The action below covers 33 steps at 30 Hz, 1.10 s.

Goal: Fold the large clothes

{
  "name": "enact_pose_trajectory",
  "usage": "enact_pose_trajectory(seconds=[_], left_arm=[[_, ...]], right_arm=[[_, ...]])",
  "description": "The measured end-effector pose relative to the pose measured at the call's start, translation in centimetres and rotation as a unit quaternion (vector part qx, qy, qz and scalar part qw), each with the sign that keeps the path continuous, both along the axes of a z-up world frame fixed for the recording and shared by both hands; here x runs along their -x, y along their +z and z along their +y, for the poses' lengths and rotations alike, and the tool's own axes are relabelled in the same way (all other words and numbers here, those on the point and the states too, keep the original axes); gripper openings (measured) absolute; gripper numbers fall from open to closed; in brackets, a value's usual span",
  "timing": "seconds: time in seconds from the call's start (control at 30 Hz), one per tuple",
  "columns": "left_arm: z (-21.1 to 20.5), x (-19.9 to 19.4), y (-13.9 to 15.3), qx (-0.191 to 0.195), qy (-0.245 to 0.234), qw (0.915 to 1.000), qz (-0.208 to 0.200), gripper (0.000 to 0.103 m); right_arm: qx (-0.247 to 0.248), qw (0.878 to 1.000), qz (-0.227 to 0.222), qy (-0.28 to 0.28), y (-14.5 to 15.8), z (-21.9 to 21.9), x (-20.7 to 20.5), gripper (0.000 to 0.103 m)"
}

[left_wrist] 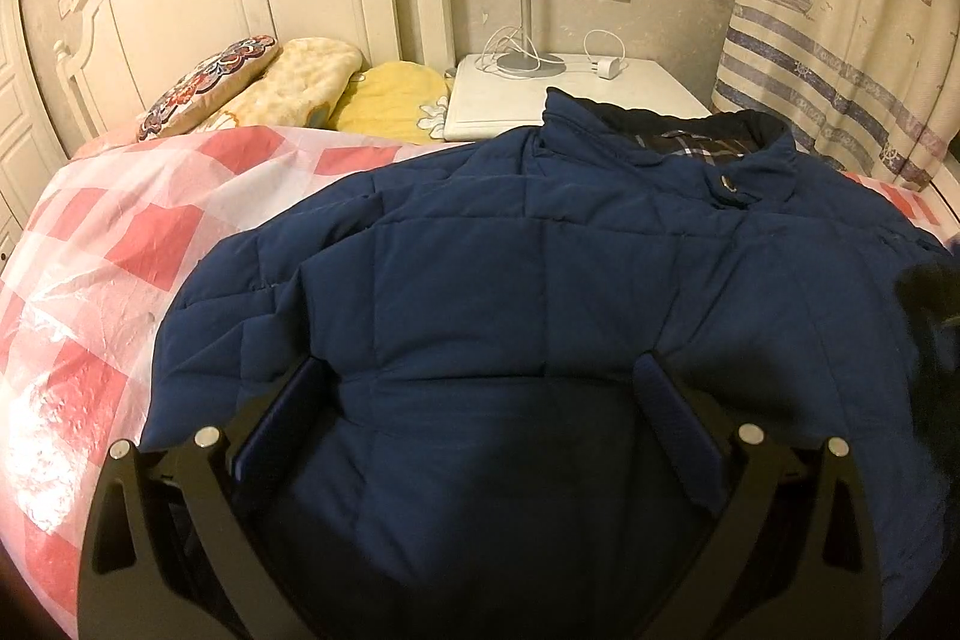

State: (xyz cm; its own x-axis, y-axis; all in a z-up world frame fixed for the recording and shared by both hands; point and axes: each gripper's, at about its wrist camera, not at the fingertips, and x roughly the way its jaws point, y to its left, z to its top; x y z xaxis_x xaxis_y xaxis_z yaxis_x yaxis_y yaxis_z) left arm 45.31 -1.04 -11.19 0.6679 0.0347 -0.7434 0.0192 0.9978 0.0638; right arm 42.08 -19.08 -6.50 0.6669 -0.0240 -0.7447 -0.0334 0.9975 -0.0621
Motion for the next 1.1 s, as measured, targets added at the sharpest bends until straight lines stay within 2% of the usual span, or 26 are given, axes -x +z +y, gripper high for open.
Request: enact_pose_trajectory(seconds=[0.03,0.07,0.23,0.27,0.33,0.4,0.43,0.47,0.5,0.53,0.63,0.7,0.77,0.8,0.87,0.93,1.1], left_arm=[[0.0,0.0,0.0,0.001,0.0,1.0,0.0,0.101],[0.0,0.0,0.0,0.001,0.0,1.0,0.0,0.101],[0.1,-0.1,0.0,0.001,0.0,1.0,0.001,0.101],[0.0,0.0,0.0,0.0,0.001,1.0,0.001,0.101],[0.0,0.0,0.0,0.001,0.001,1.0,0.001,0.101],[0.0,-0.1,0.0,0.001,0.001,1.0,0.002,0.101],[0.0,-0.1,0.0,0.001,0.001,1.0,0.001,0.101],[0.1,-0.1,0.0,0.001,0.001,1.0,0.001,0.101],[0.1,-0.1,0.0,0.002,0.0,1.0,0.001,0.101],[0.1,-0.1,0.0,0.002,0.001,1.0,0.001,0.101],[0.1,-0.1,0.0,0.003,0.001,1.0,0.001,0.101],[0.1,-0.1,0.0,0.0,0.001,1.0,0.001,0.101],[0.1,-0.1,0.0,0.001,0.001,1.0,0.001,0.101],[0.1,-0.1,-0.1,0.001,0.001,1.0,0.001,0.101],[0.1,-0.1,-0.1,0.0,0.001,1.0,0.0,0.101],[0.2,-0.1,0.0,0.003,0.001,1.0,0.0,0.101],[0.1,0.1,0.1,-0.012,0.004,0.9999,-0.004,0.101]], right_arm=[[-0.002,1.0,0.031,0.002,-2.2,-0.4,-1.4,0.084],[-0.006,1.0,0.023,0.01,-3.0,-0.7,-1.6,0.086],[-0.017,0.999,0.038,0.001,-2.4,-1.0,-1.2,0.084],[-0.023,0.999,0.028,-0.014,-1.4,-1.5,-0.6,0.083],[-0.041,0.998,-0.021,-0.039,0.6,-2.6,1.1,0.084],[-0.051,0.997,-0.029,-0.053,0.9,-3.5,1.7,0.087],[-0.05,0.997,-0.016,-0.052,0.2,-3.7,1.4,0.087],[-0.039,0.998,0.017,-0.045,-1.6,-3.9,0.7,0.088],[-0.03,0.999,0.026,-0.03,-3.2,-3.9,0.4,0.09],[-0.03,0.999,0.015,-0.024,-3.6,-4.0,0.6,0.09],[-0.037,0.998,0.041,-0.041,-2.4,-4.0,0.9,0.088],[-0.056,0.998,0.001,-0.043,0.0,-3.7,3.1,0.089],[-0.039,0.998,-0.032,-0.026,1.1,-2.5,5.1,0.09],[-0.026,0.999,-0.027,-0.018,0.7,-1.9,5.5,0.09],[-0.004,1.0,0.028,0.006,-2.2,-0.8,5.2,0.092],[0.011,1.0,0.019,0.021,-4.3,-0.5,5.2,0.095],[-0.001,0.999,0.027,0.017,-4.5,-0.9,4.5,0.098]])
